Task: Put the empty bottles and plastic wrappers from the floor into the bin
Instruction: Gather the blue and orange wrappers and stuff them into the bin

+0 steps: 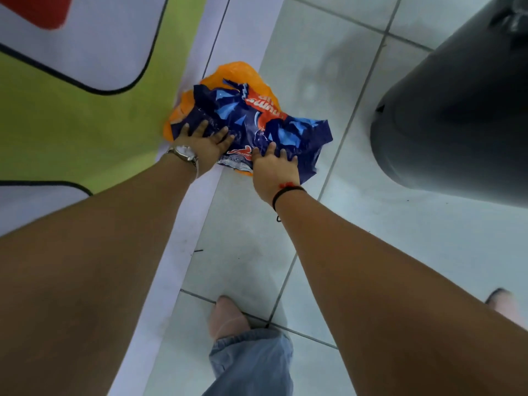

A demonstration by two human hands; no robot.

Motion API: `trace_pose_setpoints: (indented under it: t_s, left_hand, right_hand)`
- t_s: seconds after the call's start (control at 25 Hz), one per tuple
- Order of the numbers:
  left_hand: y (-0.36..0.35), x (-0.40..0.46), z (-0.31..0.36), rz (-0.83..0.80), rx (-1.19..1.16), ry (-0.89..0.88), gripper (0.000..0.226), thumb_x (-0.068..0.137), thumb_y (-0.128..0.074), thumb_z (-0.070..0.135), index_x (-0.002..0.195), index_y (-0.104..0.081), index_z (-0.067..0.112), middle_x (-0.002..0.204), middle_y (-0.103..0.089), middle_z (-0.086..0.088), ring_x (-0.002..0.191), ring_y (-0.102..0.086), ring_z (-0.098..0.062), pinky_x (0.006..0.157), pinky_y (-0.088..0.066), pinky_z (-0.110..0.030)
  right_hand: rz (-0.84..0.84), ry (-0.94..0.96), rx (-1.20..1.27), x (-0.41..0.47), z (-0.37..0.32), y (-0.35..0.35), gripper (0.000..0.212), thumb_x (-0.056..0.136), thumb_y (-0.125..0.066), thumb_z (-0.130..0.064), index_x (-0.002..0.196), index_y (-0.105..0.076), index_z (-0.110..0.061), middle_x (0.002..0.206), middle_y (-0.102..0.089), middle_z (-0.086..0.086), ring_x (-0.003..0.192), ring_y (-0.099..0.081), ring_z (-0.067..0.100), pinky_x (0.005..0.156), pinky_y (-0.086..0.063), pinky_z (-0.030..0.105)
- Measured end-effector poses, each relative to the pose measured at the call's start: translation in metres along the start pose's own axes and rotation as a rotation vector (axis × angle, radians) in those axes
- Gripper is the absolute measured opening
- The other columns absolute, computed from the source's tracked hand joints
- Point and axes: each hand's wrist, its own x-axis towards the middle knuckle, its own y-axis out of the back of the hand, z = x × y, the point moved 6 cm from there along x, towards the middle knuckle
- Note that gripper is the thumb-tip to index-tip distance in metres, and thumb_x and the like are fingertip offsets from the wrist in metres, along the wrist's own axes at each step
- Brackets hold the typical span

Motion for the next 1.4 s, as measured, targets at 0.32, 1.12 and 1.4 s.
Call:
trace_pose_setpoints:
  t_s: [0.32,1.12,1.4]
  left_hand:
    - [0.105,-0.099,0.004,0.211,-0.297,0.138,0.065,0.094,-0.027,0.002,0.143,0.010,0.024,0.157,0.009,0.003,0.142,0.005,-0.037,0.113,-0.007,-0.055]
    - [0.351,-0.175,0.204,0.507,0.125,-0.168,0.068,0.095,-0.036,0.038,0.142,0.012,0.031,0.156,0.012,-0.004,0.142,0.010,-0.031,0.109,0.005,-0.062]
    - [0.288,-0.093,0.255,0.187,0.188,-0.110,0.098,0.077,-0.045,0.070,0.141,0.018,0.029,0.152,0.024,-0.012,0.140,0.019,-0.035,0.112,0.011,-0.055]
  right_hand:
    - [0.213,0.107,-0.281,-0.078,0.002,0.148,0.047,0.099,-0.027,-0.012,0.145,-0.016,-0.008,0.154,-0.014,0.023,0.139,-0.012,0.048,0.112,-0.009,0.060]
    - [0.288,-0.139,-0.016,-0.258,0.256,0.252,0.064,0.096,-0.034,-0.009,0.146,0.001,-0.030,0.158,-0.001,0.010,0.144,-0.004,0.034,0.113,-0.010,0.057]
    - [-0.047,-0.052,-0.031,-0.195,0.301,0.173,0.060,0.099,-0.033,-0.034,0.145,0.007,-0.034,0.158,0.011,0.009,0.144,0.001,0.033,0.114,-0.007,0.057]
